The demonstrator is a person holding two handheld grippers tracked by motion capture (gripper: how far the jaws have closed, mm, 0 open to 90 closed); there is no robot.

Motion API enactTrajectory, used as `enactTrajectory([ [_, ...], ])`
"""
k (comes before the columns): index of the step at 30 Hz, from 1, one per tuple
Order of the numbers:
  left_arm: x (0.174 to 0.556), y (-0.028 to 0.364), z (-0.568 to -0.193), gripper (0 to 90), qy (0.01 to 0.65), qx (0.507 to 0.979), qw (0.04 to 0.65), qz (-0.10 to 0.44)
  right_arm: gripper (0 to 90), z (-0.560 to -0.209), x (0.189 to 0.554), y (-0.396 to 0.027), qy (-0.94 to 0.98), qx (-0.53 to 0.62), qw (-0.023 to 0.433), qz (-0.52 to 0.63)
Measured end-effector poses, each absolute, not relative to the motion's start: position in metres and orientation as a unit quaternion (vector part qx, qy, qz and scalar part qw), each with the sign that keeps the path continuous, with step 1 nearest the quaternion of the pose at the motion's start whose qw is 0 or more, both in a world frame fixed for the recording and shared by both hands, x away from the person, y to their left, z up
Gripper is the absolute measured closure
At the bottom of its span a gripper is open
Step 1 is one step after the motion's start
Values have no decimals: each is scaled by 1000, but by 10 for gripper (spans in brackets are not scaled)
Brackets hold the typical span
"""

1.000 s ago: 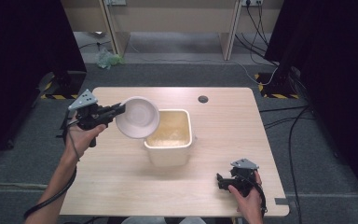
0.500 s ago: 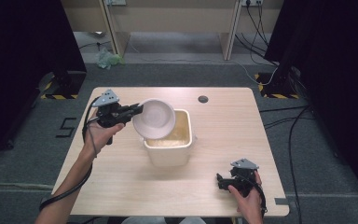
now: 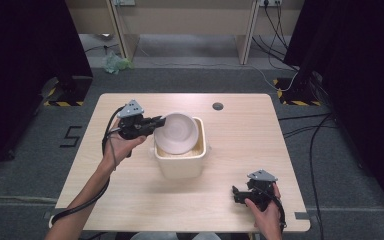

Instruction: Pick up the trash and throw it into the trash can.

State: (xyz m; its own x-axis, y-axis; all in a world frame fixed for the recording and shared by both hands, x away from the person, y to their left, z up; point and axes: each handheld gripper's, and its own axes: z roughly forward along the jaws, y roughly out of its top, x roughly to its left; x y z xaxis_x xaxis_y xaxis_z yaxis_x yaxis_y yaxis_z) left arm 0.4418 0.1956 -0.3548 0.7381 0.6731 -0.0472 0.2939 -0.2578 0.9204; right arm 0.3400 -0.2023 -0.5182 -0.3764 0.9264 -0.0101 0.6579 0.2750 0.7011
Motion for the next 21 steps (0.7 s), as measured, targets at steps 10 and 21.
enactTrajectory([
  [10,446,186,-365,785,310,781,515,170,16,-518,340,-202,769,515,216,311],
  [21,446,194,-367,546,324,777,513,168,17,-518,340,-202,770,514,216,311],
])
